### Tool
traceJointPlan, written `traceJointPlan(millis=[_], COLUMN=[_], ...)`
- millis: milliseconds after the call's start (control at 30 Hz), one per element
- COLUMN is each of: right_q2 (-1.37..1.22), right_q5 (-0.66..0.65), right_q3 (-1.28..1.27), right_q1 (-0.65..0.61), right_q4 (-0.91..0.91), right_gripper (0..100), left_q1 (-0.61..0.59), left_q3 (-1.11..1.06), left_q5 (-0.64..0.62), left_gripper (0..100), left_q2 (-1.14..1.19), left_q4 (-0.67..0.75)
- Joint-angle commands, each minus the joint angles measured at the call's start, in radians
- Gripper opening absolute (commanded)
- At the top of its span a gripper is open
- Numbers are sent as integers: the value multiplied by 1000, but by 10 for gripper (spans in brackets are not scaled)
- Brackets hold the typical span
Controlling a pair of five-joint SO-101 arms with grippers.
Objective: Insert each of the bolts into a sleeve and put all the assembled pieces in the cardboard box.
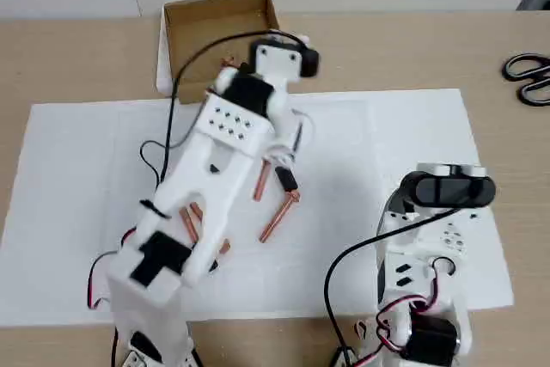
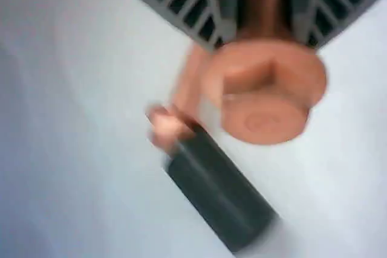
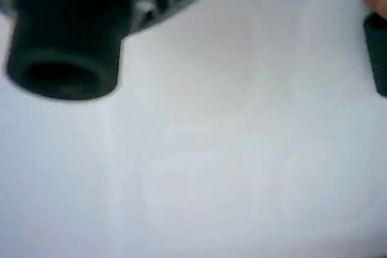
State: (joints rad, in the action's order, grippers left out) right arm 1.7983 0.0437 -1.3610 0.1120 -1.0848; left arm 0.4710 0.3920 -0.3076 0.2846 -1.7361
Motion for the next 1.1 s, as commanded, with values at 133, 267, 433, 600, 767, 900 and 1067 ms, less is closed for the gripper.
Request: traceJointPlan(millis=[133, 267, 433, 600, 767, 900, 1067], right_q2=[7, 7, 7, 7, 7, 7, 7], right_q5=[8, 12, 12, 12, 12, 9, 9], right_q3=[-2, -25, -44, -49, -135, -210, -278], right_q1=[-10, -93, -222, -285, -283, -285, -285], right_q4=[5, 4, 5, 85, 260, 375, 501], right_gripper=[5, 5, 6, 6, 6, 6, 5], left_q1=[69, 51, -29, -78, -80, -83, -84], left_q3=[-124, -134, -150, -150, -150, -205, -387], left_q5=[-2, -2, -2, -2, -15, -52, -51], left_gripper=[6, 6, 6, 6, 6, 6, 6], left_q2=[-267, -334, -437, -532, -605, -661, -810], left_q4=[11, 6, 14, 35, 57, 61, 123])
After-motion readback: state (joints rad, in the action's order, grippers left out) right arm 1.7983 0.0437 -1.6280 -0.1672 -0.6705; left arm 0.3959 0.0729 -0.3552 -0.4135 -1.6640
